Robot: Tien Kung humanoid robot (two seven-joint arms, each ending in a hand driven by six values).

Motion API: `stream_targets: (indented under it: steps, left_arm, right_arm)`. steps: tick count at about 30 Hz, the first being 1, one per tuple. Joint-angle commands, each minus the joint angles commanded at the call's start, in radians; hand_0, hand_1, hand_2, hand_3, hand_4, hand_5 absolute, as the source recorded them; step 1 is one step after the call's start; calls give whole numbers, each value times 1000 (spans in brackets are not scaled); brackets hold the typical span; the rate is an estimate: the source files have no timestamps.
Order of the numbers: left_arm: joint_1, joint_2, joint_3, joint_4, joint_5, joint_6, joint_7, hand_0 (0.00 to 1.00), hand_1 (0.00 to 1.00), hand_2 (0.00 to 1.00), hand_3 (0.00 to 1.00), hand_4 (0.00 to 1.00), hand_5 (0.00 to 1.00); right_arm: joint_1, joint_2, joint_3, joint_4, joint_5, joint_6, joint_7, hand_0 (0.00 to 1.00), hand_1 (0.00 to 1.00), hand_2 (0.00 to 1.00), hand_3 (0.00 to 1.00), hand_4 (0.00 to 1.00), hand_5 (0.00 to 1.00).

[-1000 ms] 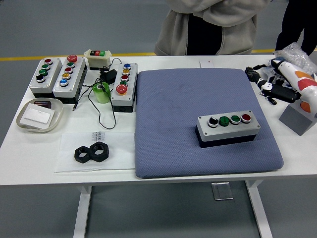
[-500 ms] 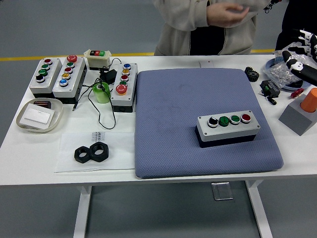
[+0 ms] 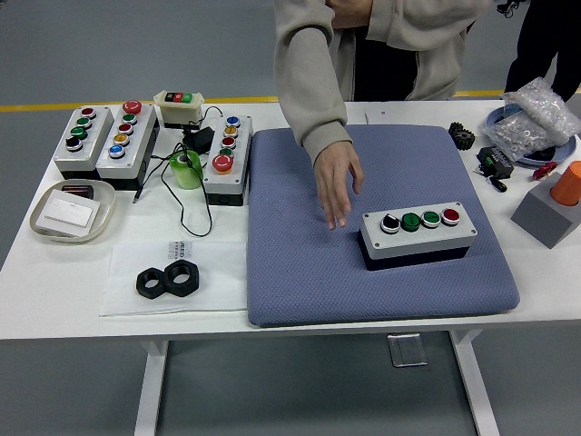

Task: Pick up the button,place it on the desk,press the button,press the button

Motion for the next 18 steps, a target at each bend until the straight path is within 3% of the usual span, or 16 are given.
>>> stream_targets:
  steps: [8,18]
  left_arm:
    - [5,-2,-15,1,22,3,7,737,837,900,827,645,998]
    - [3,-1,-8,0,14,1,3,737,836,899,826,646,998]
  right_arm:
    - [-41,41,34,-25,8,3,-13,988,904,948,946,640,607]
    - [-51,57,59,-40,18,3,-20,987,901,942,938,629,619]
